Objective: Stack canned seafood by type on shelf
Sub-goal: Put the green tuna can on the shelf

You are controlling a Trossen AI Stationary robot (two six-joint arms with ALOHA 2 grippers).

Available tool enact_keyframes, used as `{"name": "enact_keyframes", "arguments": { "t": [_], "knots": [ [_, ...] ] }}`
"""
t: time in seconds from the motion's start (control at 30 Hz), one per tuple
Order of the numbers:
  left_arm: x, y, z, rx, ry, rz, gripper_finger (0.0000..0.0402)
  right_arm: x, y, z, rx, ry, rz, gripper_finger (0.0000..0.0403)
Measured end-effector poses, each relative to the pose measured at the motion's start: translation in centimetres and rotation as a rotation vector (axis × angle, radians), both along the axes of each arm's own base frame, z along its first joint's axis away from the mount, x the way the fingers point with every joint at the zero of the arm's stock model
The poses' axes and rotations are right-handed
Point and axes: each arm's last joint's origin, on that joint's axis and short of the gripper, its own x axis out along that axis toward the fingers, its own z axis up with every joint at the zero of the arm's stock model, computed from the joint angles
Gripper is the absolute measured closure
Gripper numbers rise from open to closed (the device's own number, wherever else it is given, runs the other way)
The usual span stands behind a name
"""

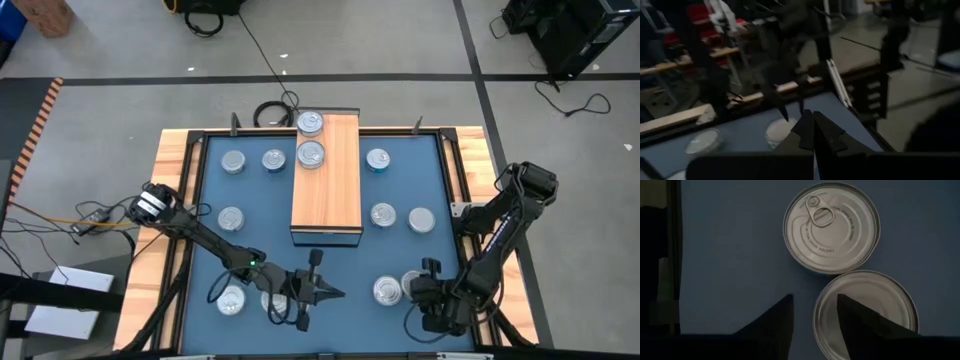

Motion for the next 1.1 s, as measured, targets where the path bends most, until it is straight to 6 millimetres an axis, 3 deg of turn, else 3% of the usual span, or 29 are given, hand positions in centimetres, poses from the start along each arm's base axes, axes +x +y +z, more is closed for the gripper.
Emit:
{"name": "enact_keyframes", "arguments": {
  "t": [0.67, 1.1],
  "knots": [
    [-0.6, -0.2, 1.0, 0.044, -0.022, -0.013, 0.04, 1.2, -0.7, 0.0, 0.061, 0.01, -0.127, 0.0242],
    [-0.5, 0.0, 1.0, 0.068, -0.032, -0.009, 0.04, 3.0, -2.5, -0.2, 0.13, 0.193, -0.093, 0.0242]
  ]
}}
